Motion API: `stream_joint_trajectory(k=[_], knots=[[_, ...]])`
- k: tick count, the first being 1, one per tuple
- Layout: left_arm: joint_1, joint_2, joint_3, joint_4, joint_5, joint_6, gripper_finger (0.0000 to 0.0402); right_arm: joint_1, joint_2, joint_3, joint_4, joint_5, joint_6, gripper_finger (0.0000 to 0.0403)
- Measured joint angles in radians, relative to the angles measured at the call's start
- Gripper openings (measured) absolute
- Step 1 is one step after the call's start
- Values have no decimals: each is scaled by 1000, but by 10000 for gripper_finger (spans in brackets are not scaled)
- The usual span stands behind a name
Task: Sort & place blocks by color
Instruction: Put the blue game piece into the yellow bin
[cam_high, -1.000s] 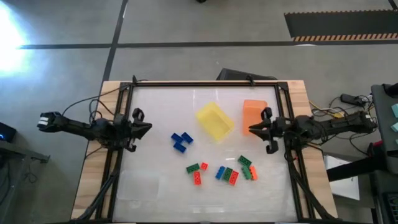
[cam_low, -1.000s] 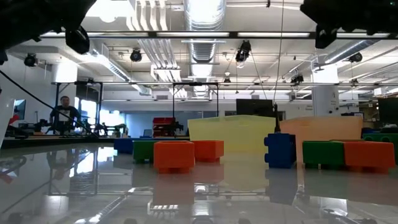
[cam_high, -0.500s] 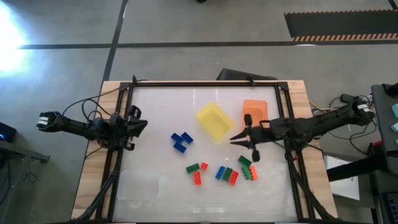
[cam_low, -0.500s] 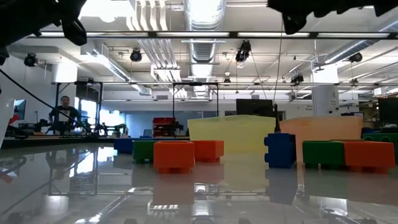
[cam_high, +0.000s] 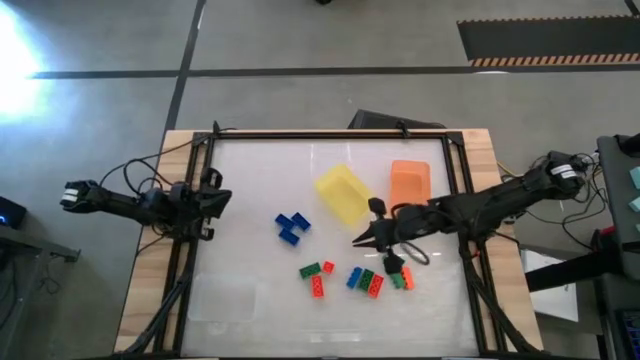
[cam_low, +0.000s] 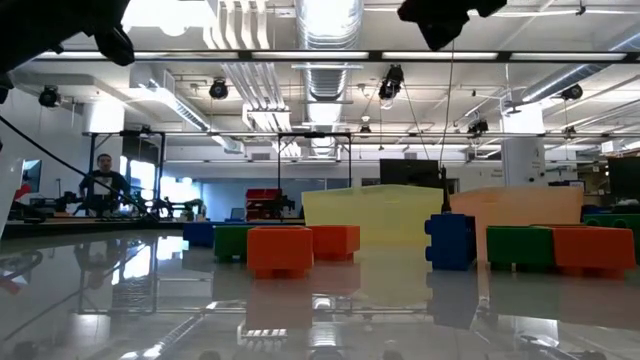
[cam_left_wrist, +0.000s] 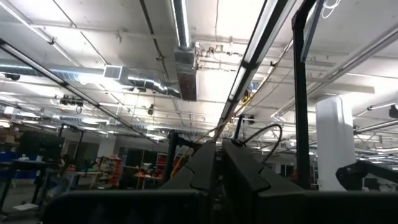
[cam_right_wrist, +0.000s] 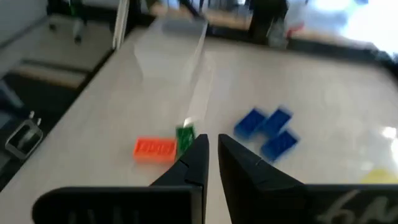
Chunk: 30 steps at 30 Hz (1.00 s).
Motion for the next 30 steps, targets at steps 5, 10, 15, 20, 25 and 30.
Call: stream_joint_trajectory(k=[5, 10, 15, 20, 25, 30], knots=[[0, -8, 0, 32, 0, 1, 10, 30, 85, 140, -290, 0, 6, 9], [0, -12, 0, 30, 0, 1, 10, 59, 194, 294, -575, -2, -71, 9], [0, -11, 0, 30, 0, 0, 10, 97, 302, 427, -758, -3, -187, 8], [0, -12, 0, 30, 0, -1, 10, 122, 407, 524, -867, -2, -227, 9], [0, -10, 0, 29, 0, -2, 10, 125, 503, 596, -889, -1, -163, 9], [0, -10, 0, 30, 0, -6, 10, 125, 568, 675, -937, -2, -173, 17]])
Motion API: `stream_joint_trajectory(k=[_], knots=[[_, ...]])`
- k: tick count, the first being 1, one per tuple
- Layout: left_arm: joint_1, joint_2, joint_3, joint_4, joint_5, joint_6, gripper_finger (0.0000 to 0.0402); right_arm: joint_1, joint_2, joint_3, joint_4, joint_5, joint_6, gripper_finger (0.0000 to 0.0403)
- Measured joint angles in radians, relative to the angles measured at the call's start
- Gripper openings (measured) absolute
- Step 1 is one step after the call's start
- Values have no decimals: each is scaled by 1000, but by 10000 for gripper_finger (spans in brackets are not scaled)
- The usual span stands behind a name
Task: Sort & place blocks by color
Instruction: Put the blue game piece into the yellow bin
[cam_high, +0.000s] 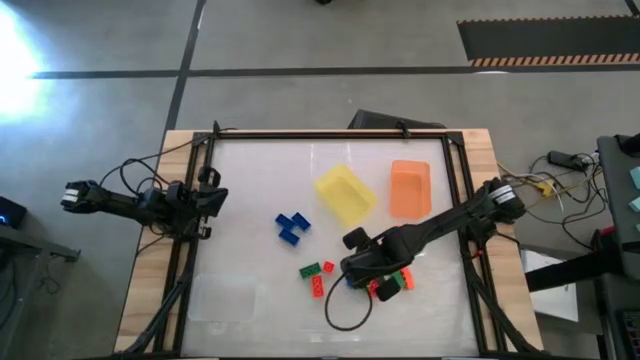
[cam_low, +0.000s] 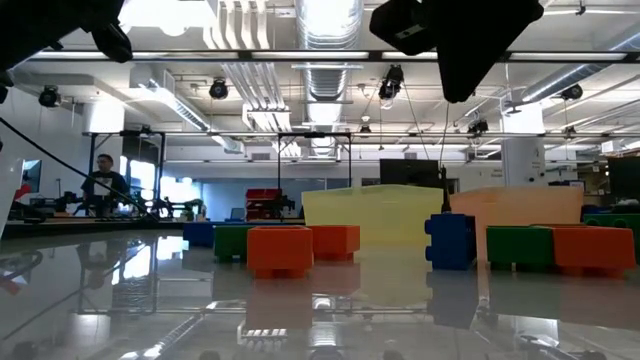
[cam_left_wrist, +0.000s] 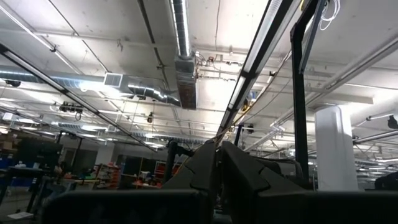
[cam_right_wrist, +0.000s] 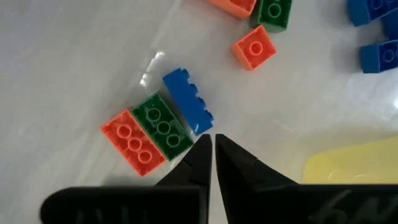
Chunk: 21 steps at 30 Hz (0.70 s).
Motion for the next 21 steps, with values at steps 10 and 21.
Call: stream_joint_trajectory(k=[10, 21], knots=[[0, -2, -2, 1, 0, 0, 10, 0, 103, 83, -47, 2, -114, 133], [0, -5, -2, 17, 0, 0, 10, 0, 193, 77, -40, 35, -236, 209]])
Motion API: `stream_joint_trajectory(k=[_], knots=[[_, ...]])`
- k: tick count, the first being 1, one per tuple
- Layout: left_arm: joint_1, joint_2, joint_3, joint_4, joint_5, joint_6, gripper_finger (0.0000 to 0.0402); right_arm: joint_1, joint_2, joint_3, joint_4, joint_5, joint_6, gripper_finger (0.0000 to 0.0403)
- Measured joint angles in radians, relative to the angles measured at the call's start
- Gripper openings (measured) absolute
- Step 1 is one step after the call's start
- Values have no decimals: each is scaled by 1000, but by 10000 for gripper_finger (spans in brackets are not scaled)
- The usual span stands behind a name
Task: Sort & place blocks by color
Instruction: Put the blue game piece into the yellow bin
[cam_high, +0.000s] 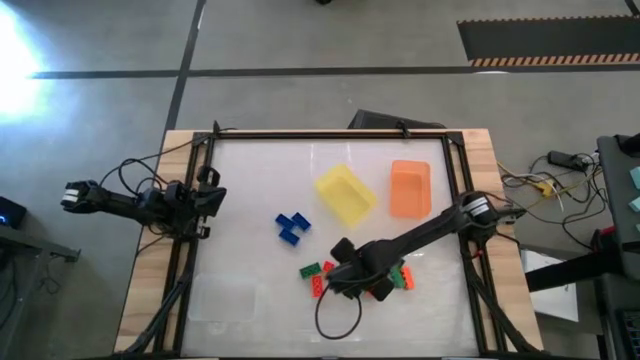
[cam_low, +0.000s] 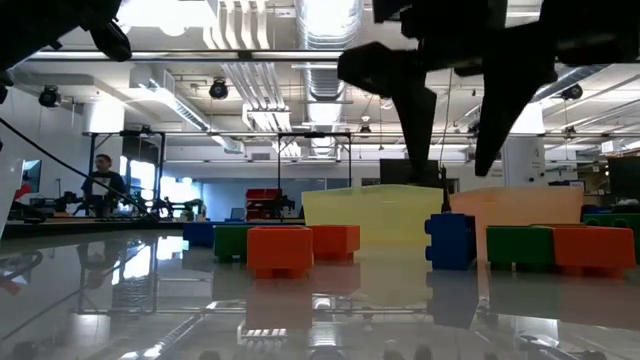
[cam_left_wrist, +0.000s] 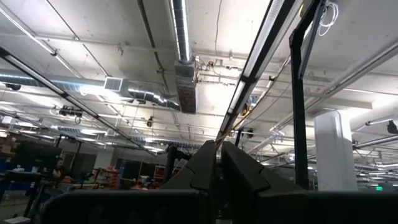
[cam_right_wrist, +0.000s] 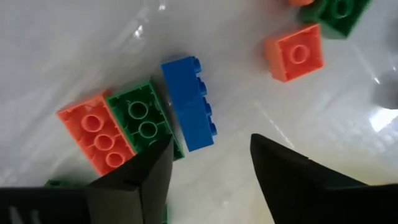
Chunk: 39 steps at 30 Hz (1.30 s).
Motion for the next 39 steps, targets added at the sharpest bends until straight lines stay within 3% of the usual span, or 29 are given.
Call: stream_joint_trajectory(k=[39], knots=[[0, 1, 0, -2, 0, 0, 10, -66, 69, -55, 137, -123, -44, 208]])
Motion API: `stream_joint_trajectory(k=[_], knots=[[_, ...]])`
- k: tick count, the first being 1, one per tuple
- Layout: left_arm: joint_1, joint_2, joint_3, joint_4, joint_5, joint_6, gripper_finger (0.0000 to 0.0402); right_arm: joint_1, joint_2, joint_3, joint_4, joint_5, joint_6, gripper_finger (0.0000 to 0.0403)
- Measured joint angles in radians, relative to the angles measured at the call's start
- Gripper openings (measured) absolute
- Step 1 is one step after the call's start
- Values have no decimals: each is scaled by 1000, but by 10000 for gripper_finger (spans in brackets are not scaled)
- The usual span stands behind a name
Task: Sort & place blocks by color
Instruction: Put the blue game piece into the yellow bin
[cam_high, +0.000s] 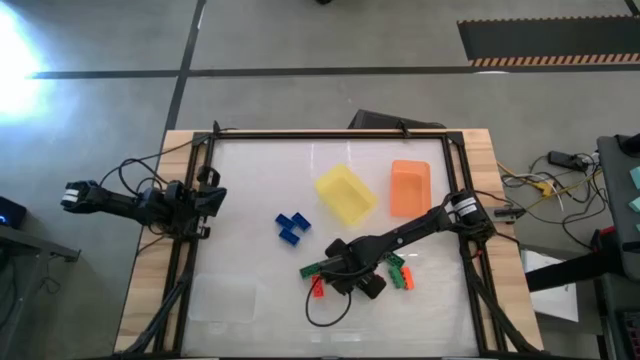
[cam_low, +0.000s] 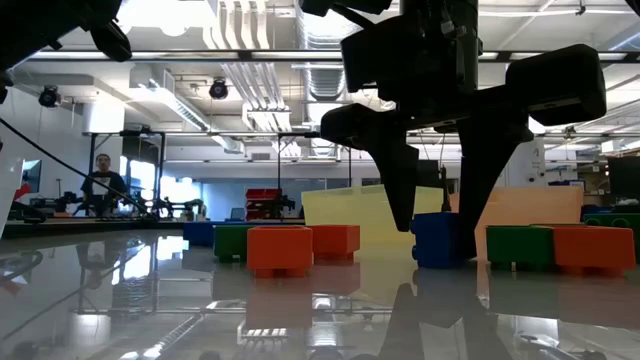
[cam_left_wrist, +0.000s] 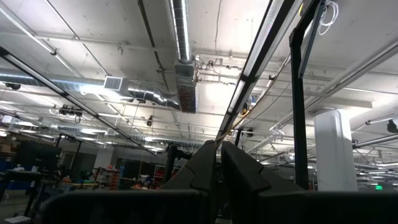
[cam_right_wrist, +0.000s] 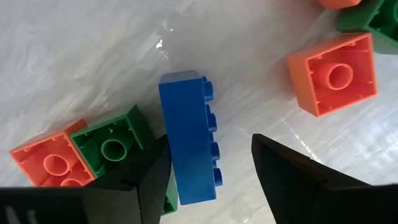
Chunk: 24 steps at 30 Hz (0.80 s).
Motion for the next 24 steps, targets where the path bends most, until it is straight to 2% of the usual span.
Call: stream_joint_trajectory(k=[14, 20, 24], knots=[[0, 0, 0, 0, 0, 0, 10, -2, 0, -6, 0, -42, 1, 77], [0, 0, 0, 0, 0, 0, 10, -6, -11, -7, -4, -38, 1, 76], [0, 0, 0, 0, 0, 0, 10, -10, -49, 17, -50, 36, 3, 76]])
